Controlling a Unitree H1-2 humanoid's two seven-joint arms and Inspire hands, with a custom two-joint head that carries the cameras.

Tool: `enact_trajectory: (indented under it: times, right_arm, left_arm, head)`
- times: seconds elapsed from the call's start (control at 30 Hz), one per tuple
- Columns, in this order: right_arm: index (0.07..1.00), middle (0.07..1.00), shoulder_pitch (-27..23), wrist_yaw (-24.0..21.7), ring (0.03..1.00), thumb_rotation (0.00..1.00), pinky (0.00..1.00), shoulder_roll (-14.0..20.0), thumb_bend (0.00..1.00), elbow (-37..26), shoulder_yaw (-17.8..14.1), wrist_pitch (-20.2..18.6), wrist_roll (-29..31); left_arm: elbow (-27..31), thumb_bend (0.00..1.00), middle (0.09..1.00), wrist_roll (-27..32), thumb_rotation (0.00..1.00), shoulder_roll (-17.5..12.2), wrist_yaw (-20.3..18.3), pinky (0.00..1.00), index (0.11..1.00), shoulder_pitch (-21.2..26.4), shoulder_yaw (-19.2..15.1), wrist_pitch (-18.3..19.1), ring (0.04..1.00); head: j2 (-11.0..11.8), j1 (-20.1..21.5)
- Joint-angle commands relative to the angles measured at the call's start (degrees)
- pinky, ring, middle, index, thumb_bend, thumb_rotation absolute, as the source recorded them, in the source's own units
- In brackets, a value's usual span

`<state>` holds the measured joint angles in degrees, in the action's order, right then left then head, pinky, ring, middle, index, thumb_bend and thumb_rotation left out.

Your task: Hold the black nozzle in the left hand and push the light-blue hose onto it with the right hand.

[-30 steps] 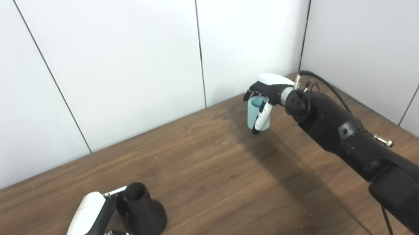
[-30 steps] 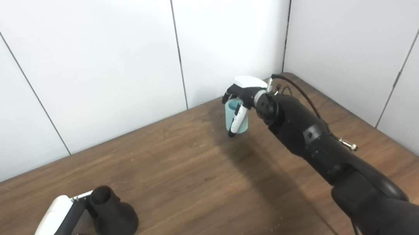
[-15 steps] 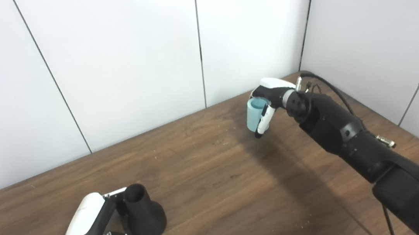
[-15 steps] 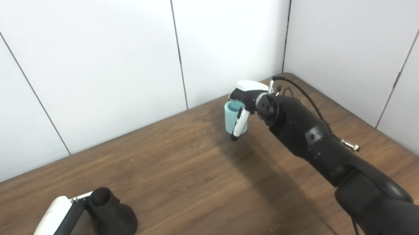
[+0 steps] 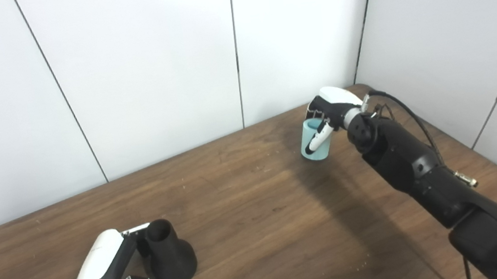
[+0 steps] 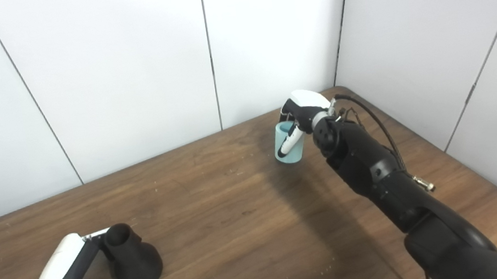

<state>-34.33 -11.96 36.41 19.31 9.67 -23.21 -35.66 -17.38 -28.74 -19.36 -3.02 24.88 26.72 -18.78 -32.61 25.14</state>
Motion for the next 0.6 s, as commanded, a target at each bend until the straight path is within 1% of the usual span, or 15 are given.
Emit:
enact_trajectory:
  times: [0.0, 0.07, 0.13, 0.23, 0.3, 0.33, 0.37, 0.4, 0.43, 0.47, 0.5, 0.53, 0.57]
  right_arm:
    - [0.450, 0.485, -2.5, 3.5, 0.470, 0.00, 0.37, 0.7, 0.50, -3.0, -1.2, 3.2, -0.1]
    - [0.451, 0.484, -2.6, 4.1, 0.470, 0.00, 0.37, 0.4, 0.50, -4.0, -1.3, 4.1, 0.3]
    - [0.451, 0.487, -2.9, 3.7, 0.464, 0.00, 0.37, -0.4, 0.50, -6.6, -1.5, 4.9, 1.3]
    - [0.452, 0.485, -3.5, 1.5, 0.462, 0.00, 0.37, -1.6, 0.50, -12.3, -1.0, 5.3, 2.5]
    - [0.458, 0.483, -4.3, -1.4, 0.461, 0.00, 0.36, -2.6, 0.50, -16.7, 0.0, 4.3, 3.1]
    - [0.460, 0.482, -4.9, -3.5, 0.461, 0.00, 0.36, -3.3, 0.50, -18.9, 0.6, 3.5, 3.7]
    - [0.460, 0.482, -5.6, -6.1, 0.462, 0.00, 0.36, -4.1, 0.50, -21.3, 1.3, 2.2, 4.7]
    - [0.461, 0.483, -6.0, -7.8, 0.463, 0.00, 0.36, -4.6, 0.50, -22.8, 1.7, 1.2, 5.4]
    - [0.461, 0.483, -6.4, -9.2, 0.463, 0.00, 0.36, -4.9, 0.50, -24.0, 2.0, 0.4, 6.0]
    - [0.461, 0.482, -6.5, -10.0, 0.464, 0.00, 0.36, -5.0, 0.50, -24.6, 2.0, 0.0, 6.2]
    - [0.461, 0.482, -6.8, -11.1, 0.464, 0.00, 0.36, -5.4, 0.50, -25.8, 2.1, -0.8, 6.5]
    - [0.460, 0.482, -7.1, -11.9, 0.465, 0.00, 0.36, -5.6, 0.50, -26.7, 2.2, -1.4, 6.7]
    - [0.460, 0.483, -7.4, -13.0, 0.465, 0.00, 0.36, -6.0, 0.50, -28.2, 2.3, -2.1, 6.9]
  left_arm:
    - [-1.8, 0.53, 0.456, -2.1, 0.00, -1.9, -5.6, 0.42, 0.502, -3.4, 1.6, 3.1, 0.461]
    - [-1.7, 0.53, 0.456, -2.2, 0.00, -1.8, -5.6, 0.42, 0.503, -3.4, 1.7, 3.2, 0.463]
    - [-1.5, 0.53, 0.456, -2.3, 0.00, -1.6, -5.6, 0.42, 0.503, -3.4, 1.7, 3.4, 0.464]
    - [-2.1, 0.53, 0.456, -2.4, 0.00, -1.2, -5.4, 0.42, 0.503, -3.3, 1.8, 3.4, 0.464]
    - [-2.5, 0.53, 0.456, -2.6, 0.00, -0.7, -5.2, 0.42, 0.503, -3.1, 2.0, 3.5, 0.464]
    - [-2.6, 0.53, 0.456, -2.7, 0.00, -0.5, -5.2, 0.42, 0.503, -3.0, 2.1, 3.7, 0.464]
    - [-2.3, 0.53, 0.461, -2.8, 0.00, -0.2, -5.4, 0.43, 0.501, -2.9, 2.2, 4.2, 0.465]
    - [-2.1, 0.53, 0.467, -2.9, 0.00, -0.1, -5.5, 0.42, 0.498, -2.8, 2.3, 4.5, 0.465]
    - [-2.0, 0.53, 0.469, -3.0, 0.00, 0.2, -5.6, 0.42, 0.497, -2.7, 2.4, 4.9, 0.465]
    - [-1.9, 0.53, 0.471, -3.1, 0.00, 0.4, -5.6, 0.42, 0.496, -2.7, 2.5, 5.1, 0.466]
    - [-1.8, 0.53, 0.472, -3.2, 0.00, 0.6, -5.6, 0.42, 0.495, -2.6, 2.6, 5.5, 0.466]
    - [-1.7, 0.53, 0.475, -3.3, 0.00, 0.8, -5.7, 0.42, 0.494, -2.6, 2.7, 5.8, 0.470]
    - [-1.6, 0.53, 0.476, -3.5, 0.00, 1.2, -5.7, 0.42, 0.493, -2.5, 2.8, 6.2, 0.471]
  head:
    - [0.0, 0.1]
    - [-0.2, -0.8]
    - [-0.2, -1.4]
    - [-0.4, -2.3]
    - [-0.3, -3.2]
    - [-0.3, -3.4]
    - [-0.3, -4.6]
    - [-0.3, -4.6]
    - [-0.6, -6.9]
    - [-0.6, -6.9]
    - [-1.1, -9.1]
    - [-1.1, -9.1]
    - [-1.5, -11.5]
